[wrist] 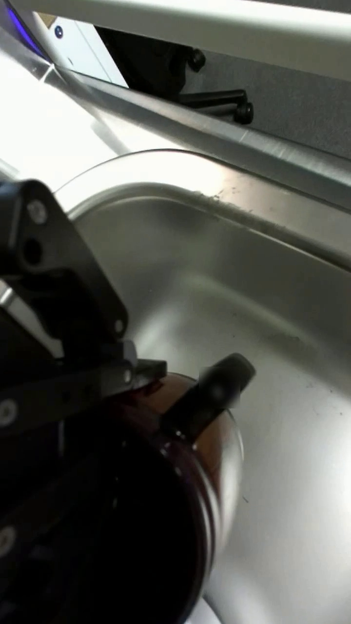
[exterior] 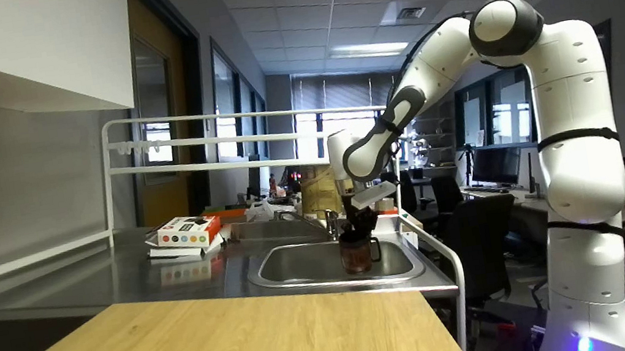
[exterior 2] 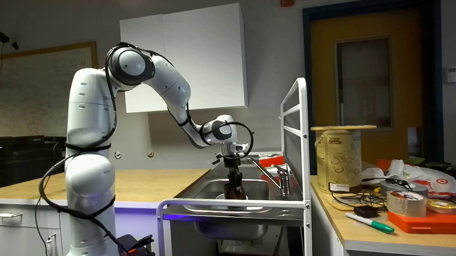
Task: Put the mug cup in the sink
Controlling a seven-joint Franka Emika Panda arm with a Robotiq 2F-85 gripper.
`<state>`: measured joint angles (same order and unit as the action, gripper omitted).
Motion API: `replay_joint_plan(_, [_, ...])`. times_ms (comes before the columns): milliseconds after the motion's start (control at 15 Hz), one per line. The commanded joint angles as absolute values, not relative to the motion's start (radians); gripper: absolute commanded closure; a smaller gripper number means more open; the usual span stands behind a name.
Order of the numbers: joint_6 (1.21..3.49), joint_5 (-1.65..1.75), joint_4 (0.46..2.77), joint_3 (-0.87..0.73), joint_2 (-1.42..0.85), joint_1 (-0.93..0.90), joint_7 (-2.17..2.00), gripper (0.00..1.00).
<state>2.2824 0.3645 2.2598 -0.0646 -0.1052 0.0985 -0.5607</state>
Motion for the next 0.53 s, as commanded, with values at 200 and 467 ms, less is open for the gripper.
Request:
replay_joint_plan(200, [2.220, 0.366, 2.165, -0.105, -0.190, 0.059, -0.598, 0.90])
replay_joint_plan(467, [2.202, 0.365, 2.135, -0.123, -0.227, 0.046, -0.601, 0.90])
